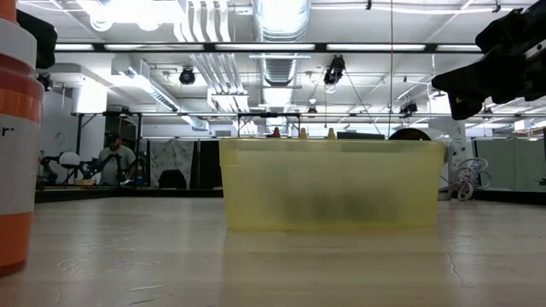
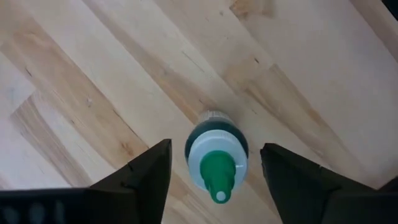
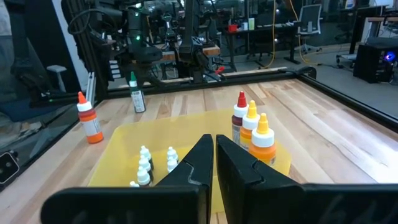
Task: Pick & Place food coloring
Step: Put the large green food coloring bottle into the yellow bin
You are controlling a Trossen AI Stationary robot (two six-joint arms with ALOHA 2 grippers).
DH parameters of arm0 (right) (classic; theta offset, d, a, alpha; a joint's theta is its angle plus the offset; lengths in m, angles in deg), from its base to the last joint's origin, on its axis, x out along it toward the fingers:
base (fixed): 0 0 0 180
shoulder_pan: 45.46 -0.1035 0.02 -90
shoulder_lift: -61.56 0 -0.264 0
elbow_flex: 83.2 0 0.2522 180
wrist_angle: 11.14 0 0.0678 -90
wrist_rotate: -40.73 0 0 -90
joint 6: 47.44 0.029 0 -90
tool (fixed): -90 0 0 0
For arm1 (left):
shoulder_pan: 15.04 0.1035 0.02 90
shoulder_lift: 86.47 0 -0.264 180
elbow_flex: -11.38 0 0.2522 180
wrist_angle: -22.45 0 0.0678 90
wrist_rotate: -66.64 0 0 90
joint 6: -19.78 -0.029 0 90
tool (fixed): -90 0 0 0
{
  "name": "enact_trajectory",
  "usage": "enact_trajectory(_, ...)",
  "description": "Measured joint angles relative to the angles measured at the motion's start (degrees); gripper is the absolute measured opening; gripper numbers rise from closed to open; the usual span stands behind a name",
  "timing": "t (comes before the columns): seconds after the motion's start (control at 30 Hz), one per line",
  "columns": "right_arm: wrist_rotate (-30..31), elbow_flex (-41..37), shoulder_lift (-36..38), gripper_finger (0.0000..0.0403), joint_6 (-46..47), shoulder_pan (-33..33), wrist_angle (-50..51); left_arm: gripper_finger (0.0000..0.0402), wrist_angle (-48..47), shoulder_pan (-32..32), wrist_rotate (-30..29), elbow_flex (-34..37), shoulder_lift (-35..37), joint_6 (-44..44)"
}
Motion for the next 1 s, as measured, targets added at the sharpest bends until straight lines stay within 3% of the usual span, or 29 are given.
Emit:
enact_trajectory(0.6,0.0,0.0,0.0,0.0013,0.09,0.0,0.0,0.0094,0.44,0.11,0.06,-0.03,0.0,0.09)
enact_trajectory(1.0,0.0,0.0,0.0,0.0013,-0.01,0.0,0.0,0.0099,-0.8,2.05,0.69,-2.8,-0.02,-0.65)
